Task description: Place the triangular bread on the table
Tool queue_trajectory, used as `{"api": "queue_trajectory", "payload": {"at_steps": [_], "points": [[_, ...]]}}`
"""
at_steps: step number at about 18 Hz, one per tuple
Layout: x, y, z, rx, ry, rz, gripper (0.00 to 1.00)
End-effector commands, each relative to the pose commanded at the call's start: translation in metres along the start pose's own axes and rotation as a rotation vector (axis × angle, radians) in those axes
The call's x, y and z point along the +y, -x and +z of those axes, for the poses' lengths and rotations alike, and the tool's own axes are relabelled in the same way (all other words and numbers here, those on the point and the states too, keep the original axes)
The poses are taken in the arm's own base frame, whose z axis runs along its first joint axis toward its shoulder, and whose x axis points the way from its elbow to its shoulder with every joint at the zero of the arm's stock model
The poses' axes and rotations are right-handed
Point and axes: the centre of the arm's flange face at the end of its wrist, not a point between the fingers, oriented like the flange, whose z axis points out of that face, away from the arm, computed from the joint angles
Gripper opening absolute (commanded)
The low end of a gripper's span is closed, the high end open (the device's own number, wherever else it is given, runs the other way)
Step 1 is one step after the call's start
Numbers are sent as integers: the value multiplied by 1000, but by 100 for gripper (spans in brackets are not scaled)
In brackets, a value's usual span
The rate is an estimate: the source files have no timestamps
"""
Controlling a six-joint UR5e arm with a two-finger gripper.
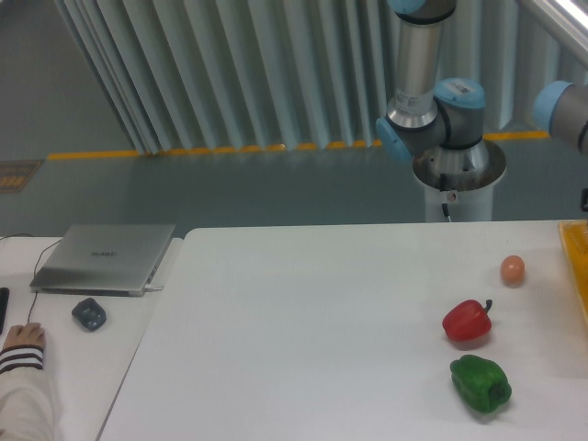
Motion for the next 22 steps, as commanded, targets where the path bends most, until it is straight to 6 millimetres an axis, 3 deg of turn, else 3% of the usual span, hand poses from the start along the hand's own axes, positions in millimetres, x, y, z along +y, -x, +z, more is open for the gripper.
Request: {"api": "queue_trajectory", "payload": {"at_steps": [4,7,10,22], "points": [[11,8,2,-12,14,-17,100],[36,0,26,18,-9,-56,100],[48,3,38,34,-16,-71,100],[60,10,54,53,-24,-82,100]]}}
